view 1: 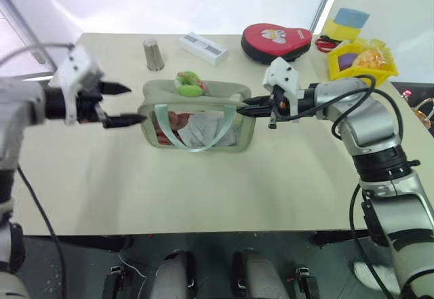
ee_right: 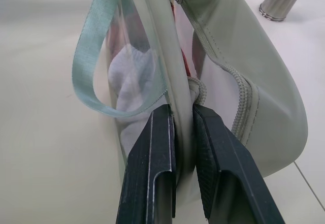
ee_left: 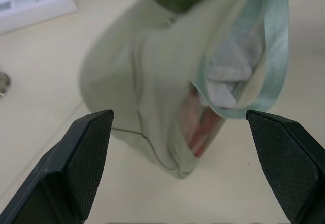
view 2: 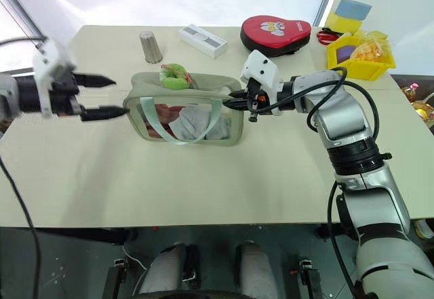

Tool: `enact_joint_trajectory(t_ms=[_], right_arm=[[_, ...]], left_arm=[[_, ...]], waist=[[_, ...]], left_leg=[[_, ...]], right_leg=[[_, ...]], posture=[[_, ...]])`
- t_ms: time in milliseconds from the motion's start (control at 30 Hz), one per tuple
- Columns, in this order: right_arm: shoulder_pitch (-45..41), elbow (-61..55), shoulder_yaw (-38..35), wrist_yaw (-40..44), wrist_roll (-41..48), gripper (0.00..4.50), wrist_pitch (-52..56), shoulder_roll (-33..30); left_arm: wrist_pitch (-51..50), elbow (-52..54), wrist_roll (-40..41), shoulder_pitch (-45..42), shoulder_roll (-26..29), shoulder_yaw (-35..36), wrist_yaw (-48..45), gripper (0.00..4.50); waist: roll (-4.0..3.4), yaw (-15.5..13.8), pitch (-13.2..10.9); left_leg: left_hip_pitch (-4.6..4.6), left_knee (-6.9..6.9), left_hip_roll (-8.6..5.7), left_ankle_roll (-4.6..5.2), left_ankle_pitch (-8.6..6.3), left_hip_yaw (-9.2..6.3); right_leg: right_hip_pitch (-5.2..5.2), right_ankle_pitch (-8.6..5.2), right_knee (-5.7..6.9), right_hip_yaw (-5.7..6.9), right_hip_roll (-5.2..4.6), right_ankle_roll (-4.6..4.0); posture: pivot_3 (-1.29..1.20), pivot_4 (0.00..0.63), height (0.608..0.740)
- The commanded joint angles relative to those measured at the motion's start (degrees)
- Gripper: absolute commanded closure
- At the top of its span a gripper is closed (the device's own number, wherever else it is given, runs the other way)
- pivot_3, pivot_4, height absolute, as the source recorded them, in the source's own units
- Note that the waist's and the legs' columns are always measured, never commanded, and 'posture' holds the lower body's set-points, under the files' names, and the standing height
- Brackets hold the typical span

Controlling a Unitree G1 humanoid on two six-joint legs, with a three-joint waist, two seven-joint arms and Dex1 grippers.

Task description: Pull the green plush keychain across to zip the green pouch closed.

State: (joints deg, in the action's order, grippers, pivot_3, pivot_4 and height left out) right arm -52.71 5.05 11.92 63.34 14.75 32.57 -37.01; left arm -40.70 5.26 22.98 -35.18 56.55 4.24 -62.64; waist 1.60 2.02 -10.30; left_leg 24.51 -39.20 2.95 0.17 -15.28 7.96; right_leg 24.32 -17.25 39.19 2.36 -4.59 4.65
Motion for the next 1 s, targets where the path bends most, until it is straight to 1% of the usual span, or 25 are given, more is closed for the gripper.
enact_joint_trajectory(t_ms=[33, 100, 133, 333, 367, 467, 500, 567, 633, 667, 733, 800, 867, 1000], right_arm=[[-1.7, -0.9, -1.1, 0.2, 0.2, 3.93, -0.1, 0.3], [-1.7, -1.0, -1.0, 0.2, 0.2, 3.93, 0.1, 0.4], [-1.7, -1.0, -1.0, 0.2, 0.2, 3.93, 0.2, 0.4], [-1.9, -1.8, -1.0, 0.1, 0.3, 3.93, 1.0, 0.7], [-1.9, -2.0, -1.1, 0.0, 0.5, 3.93, 1.3, 0.8], [-2.3, -2.0, -1.6, -0.1, 1.1, 3.93, 2.3, 1.0], [-2.6, -1.7, -1.9, 0.2, 1.3, 3.67, 2.6, 0.8], [-3.8, -0.5, -1.9, 0.9, 0.7, 3.06, 1.7, 0.0], [-5.9, 1.4, -2.1, 1.4, -0.2, 2.01, 0.3, -0.6], [-7.1, 1.8, -2.2, 1.6, -0.1, 1.61, -0.1, -0.5], [-9.2, 2.2, -2.8, 1.0, 0.8, 1.61, 0.4, 0.9], [-10.9, 1.6, -2.8, 0.0, 2.1, 1.61, 1.5, 3.5], [-12.2, 1.4, -3.2, -2.7, 3.1, 1.61, 2.9, 8.1], [-13.6, 5.1, -2.1, -7.5, 1.8, 1.61, 1.3, 16.1]], left_arm=[[3.9, -0.2, -2.9, -0.2, -2.8, 1.5, 6.5, 0.04], [5.8, -1.7, -4.2, -0.6, -3.8, 0.8, 7.6, 0.56], [6.6, -1.9, -4.4, -0.5, -3.8, 0.5, 7.2, 0.91], [6.6, -1.3, -3.4, -1.0, -4.7, -0.1, 6.5, 4.06], [6.5, -1.2, -3.5, -0.9, -4.8, -0.3, 6.6, 4.47], [5.8, -0.9, -3.7, -0.9, -5.0, -0.8, 7.0, 4.47], [5.8, -0.7, -3.8, -0.8, -4.9, -0.9, 6.7, 4.49], [5.8, -0.5, -3.8, -0.6, -4.6, -1.1, 6.3, 4.50], [5.8, -0.3, -3.8, -0.6, -4.3, -1.1, 6.1, 4.50], [5.7, -0.2, -3.7, -0.7, -4.2, -1.1, 6.0, 4.50], [5.3, 0.0, -3.5, -0.8, -4.1, -0.9, 6.0, 4.50], [5.1, 0.0, -3.4, -1.2, -4.0, -0.9, 5.9, 4.50], [5.2, -0.2, -3.6, -1.4, -4.1, -1.0, 5.9, 4.50], [5.4, -0.6, -4.1, -2.3, -4.7, -1.6, 6.5, 4.50]], waist=[[0.00, 0.0, 0.0], [0.00, 0.0, 0.0], [0.00, 0.1, 0.0], [0.00, 0.2, 0.0], [0.00, 0.2, 0.0], [0.00, 0.2, 0.0], [0.00, 0.2, 0.0], [0.00, 0.2, 0.0], [0.00, 0.2, 0.0], [0.00, 0.2, 0.0], [0.00, 0.2, 0.0], [0.00, 0.2, 0.0], [0.00, 0.3, 0.0], [0.00, 0.4, 0.0]], left_leg=[[-0.01, 0.00, 0.00, 0.00, 0.00, 0.00], [0.00, 0.00, 0.00, 0.00, 0.00, 0.00], [0.00, 0.00, -0.01, 0.00, 0.00, 0.00], [0.00, 0.02, -0.01, 0.00, 0.00, 0.01], [0.00, 0.01, -0.01, 0.00, 0.00, 0.01], [0.00, 0.01, -0.01, 0.00, 0.00, 0.01], [0.00, 0.01, -0.01, 0.00, 0.00, 0.01], [-0.01, 0.01, -0.01, 0.00, 0.00, 0.01], [0.00, 0.01, -0.02, 0.00, 0.00, 0.01], [0.00, 0.01, -0.02, 0.00, 0.00, 0.01], [0.00, 0.02, -0.02, 0.00, 0.00, 0.01], [0.00, 0.02, -0.01, 0.00, 0.00, 0.01], [0.00, 0.02, -0.01, 0.00, 0.00, 0.01], [0.00, 0.02, 0.00, -0.01, 0.01, 0.01]], right_leg=[[0.00, 0.00, 0.00, 0.00, 0.00, 0.00], [0.00, 0.00, 0.00, 0.00, 0.02, 0.00], [0.00, 0.00, 0.00, 0.00, 0.01, 0.00], [0.00, 0.00, -0.01, 0.00, 0.00, 0.00], [0.00, 0.00, -0.01, 0.00, 0.00, 0.00], [0.00, 0.00, 0.00, 0.01, 0.00, 0.00], [0.00, 0.00, 0.00, 0.01, 0.00, 0.00], [0.00, 0.00, 0.00, 0.01, 0.00, 0.00], [0.00, 0.00, 0.00, 0.01, 0.00, 0.00], [0.00, 0.00, -0.01, 0.01, 0.00, 0.00], [0.01, 0.00, -0.01, 0.01, 0.00, 0.00], [0.01, 0.00, -0.01, 0.01, 0.00, 0.00], [0.01, 0.00, 0.00, 0.01, 0.00, 0.00], [0.02, 0.00, 0.02, 0.01, 0.01, 0.00]], posture=[[0.00, 0.150, 0.740], [0.00, 0.150, 0.740], [0.00, 0.150, 0.740], [0.00, 0.150, 0.740], [0.00, 0.150, 0.740], [0.00, 0.150, 0.740], [0.00, 0.150, 0.740], [0.00, 0.150, 0.740], [0.00, 0.150, 0.740], [0.00, 0.150, 0.740], [0.00, 0.150, 0.740], [0.00, 0.150, 0.740], [0.00, 0.150, 0.740], [0.00, 0.150, 0.740]])
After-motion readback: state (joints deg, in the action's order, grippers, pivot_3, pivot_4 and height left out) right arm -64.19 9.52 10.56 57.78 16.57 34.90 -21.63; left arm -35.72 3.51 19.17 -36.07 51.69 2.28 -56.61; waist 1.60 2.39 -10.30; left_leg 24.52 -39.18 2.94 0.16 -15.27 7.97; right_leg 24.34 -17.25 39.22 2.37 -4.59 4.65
